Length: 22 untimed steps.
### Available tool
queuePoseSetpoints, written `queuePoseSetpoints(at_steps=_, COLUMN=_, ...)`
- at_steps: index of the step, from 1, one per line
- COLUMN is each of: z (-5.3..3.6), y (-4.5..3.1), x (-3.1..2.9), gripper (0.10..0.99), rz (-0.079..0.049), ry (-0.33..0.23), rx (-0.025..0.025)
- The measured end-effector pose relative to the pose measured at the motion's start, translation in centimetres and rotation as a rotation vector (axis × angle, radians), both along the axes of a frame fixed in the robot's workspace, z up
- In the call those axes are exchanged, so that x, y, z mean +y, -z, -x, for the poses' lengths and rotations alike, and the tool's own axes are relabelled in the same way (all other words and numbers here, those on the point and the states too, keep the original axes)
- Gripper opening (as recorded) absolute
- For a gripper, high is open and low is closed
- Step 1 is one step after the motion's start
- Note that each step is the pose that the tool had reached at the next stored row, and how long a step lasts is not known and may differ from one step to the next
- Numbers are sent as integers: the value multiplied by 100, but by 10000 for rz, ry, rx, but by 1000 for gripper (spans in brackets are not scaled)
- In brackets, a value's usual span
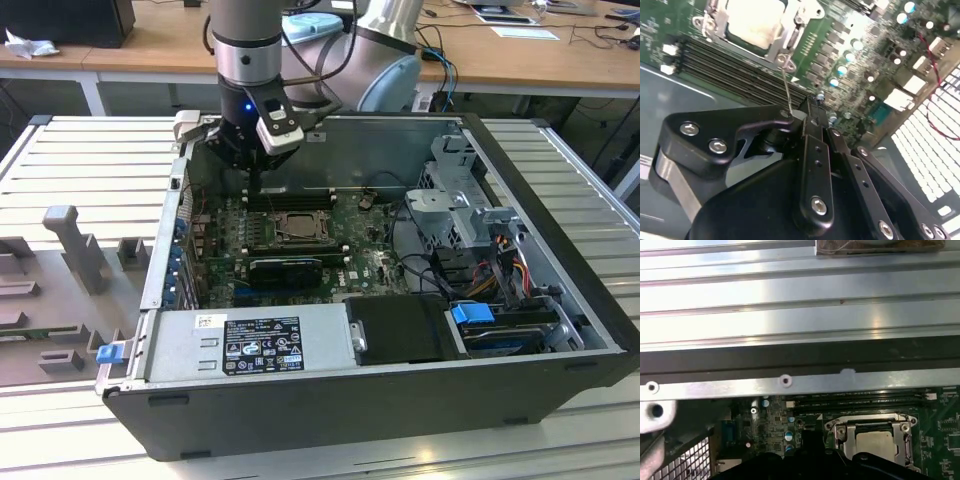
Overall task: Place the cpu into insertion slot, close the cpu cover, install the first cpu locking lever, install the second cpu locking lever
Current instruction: 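Install the first cpu locking lever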
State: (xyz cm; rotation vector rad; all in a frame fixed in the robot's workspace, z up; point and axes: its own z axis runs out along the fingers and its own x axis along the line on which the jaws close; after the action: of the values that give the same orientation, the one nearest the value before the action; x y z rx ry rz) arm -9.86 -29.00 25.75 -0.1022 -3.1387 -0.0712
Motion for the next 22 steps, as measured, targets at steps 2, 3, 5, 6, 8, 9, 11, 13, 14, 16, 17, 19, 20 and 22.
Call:
queuePoseSetpoints(at_steps=2, z=-49, y=1, x=0, gripper=106, rz=0, ry=2, rx=0)
queuePoseSetpoints(at_steps=3, z=-83, y=2, x=0, gripper=106, rz=0, ry=2, rx=0)
queuePoseSetpoints(at_steps=5, z=-135, y=3, x=0, gripper=106, rz=0, ry=1, rx=0)
queuePoseSetpoints(at_steps=6, z=-160, y=4, x=0, gripper=106, rz=0, ry=2, rx=0)
queuePoseSetpoints(at_steps=8, z=-258, y=7, x=0, gripper=106, rz=0, ry=2, rx=1)
queuePoseSetpoints(at_steps=9, z=-311, y=9, x=0, gripper=106, rz=0, ry=3, rx=1)
queuePoseSetpoints(at_steps=11, z=-454, y=16, x=0, gripper=106, rz=0, ry=1, rx=8)
queuePoseSetpoints(at_steps=13, z=-525, y=28, x=-1, gripper=106, rz=-97, ry=1, rx=9)
queuePoseSetpoints(at_steps=14, z=-526, y=34, x=0, gripper=106, rz=-237, ry=0, rx=8)
queuePoseSetpoints(at_steps=16, z=-516, y=46, x=0, gripper=106, rz=-258, ry=-54, rx=-176)
queuePoseSetpoints(at_steps=17, z=-516, y=71, x=0, gripper=106, rz=-258, ry=-220, rx=-202)
queuePoseSetpoints(at_steps=19, z=-548, y=105, x=0, gripper=106, rz=-261, ry=-332, rx=-198)
queuePoseSetpoints(at_steps=20, z=-568, y=124, x=0, gripper=106, rz=-261, ry=-351, rx=-198)
queuePoseSetpoints(at_steps=22, z=-595, y=167, x=0, gripper=106, rz=-262, ry=-416, rx=-199)
